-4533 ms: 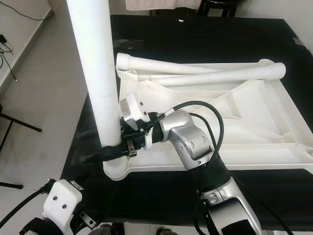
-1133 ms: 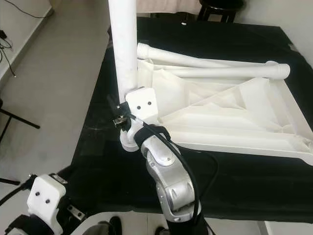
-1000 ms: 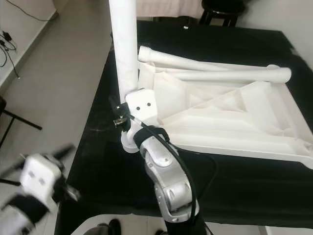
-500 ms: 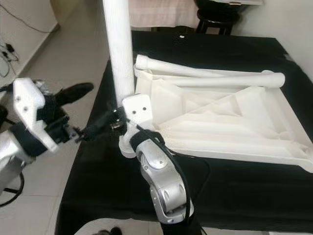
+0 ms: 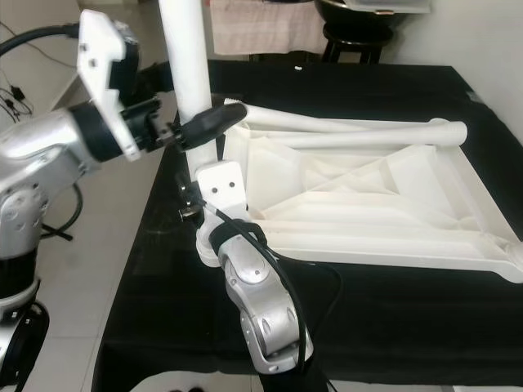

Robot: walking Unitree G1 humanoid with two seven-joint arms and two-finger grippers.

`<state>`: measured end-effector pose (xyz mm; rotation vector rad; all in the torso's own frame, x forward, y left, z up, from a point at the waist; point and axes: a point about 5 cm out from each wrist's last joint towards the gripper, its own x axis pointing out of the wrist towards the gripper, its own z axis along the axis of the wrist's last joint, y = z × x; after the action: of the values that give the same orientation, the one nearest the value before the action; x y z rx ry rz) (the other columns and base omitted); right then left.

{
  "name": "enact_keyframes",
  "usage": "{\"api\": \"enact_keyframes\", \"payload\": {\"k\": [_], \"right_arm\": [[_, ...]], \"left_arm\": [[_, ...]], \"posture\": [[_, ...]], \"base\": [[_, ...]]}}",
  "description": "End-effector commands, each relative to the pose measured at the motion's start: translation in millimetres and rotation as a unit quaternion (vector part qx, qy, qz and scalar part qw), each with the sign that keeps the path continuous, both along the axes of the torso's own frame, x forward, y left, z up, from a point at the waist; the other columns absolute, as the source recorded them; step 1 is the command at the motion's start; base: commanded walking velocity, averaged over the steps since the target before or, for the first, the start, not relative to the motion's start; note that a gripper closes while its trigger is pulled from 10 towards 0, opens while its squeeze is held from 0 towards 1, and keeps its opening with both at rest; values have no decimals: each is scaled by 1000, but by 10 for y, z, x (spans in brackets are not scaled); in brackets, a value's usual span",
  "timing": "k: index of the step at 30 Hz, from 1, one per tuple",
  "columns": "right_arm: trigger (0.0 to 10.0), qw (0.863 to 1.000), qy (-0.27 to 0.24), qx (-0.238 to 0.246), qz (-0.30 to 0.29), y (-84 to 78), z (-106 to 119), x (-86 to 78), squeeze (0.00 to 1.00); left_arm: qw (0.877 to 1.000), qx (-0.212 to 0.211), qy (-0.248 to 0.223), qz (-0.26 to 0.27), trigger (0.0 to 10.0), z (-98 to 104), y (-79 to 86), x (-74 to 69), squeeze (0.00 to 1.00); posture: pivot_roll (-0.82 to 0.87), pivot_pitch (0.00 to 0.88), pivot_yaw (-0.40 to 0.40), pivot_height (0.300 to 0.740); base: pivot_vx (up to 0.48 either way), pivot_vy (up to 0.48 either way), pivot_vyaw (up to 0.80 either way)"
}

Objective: Building children table

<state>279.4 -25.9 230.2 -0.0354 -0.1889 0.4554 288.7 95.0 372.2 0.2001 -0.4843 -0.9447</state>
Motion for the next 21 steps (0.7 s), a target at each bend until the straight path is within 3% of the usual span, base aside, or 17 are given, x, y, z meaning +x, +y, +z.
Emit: {"api": "enact_keyframes", "payload": {"k": [1,2,3,6,7,21], "right_arm": [[10000,998,61,-4,9,44,-226,14,0],[10000,998,60,-4,9,48,-225,12,0],[10000,998,60,-3,9,50,-224,10,0],[10000,998,60,-2,8,54,-223,9,0],[10000,998,61,-2,7,54,-224,7,0],[10000,998,58,-9,6,51,-222,32,0]], "left_arm": [[1000,7,1,-7,10000,5,-46,31,0],[1000,14,8,-12,10000,14,-86,60,0],[1000,20,15,-16,7725,17,-119,80,0],[999,27,20,-23,7725,23,-152,108,0],[999,29,27,-30,0,17,-168,118,0],[993,35,85,-74,0,-56,-362,103,0]], "posture": [[63,164,7,740],[63,166,12,740],[63,168,12,740],[63,168,12,740],[62,169,12,740],[60,170,11,740]], "base": [[0,0,0],[0,0,0],[0,0,0],[0,0,0],[0,0,0],[0,0,0]]}}
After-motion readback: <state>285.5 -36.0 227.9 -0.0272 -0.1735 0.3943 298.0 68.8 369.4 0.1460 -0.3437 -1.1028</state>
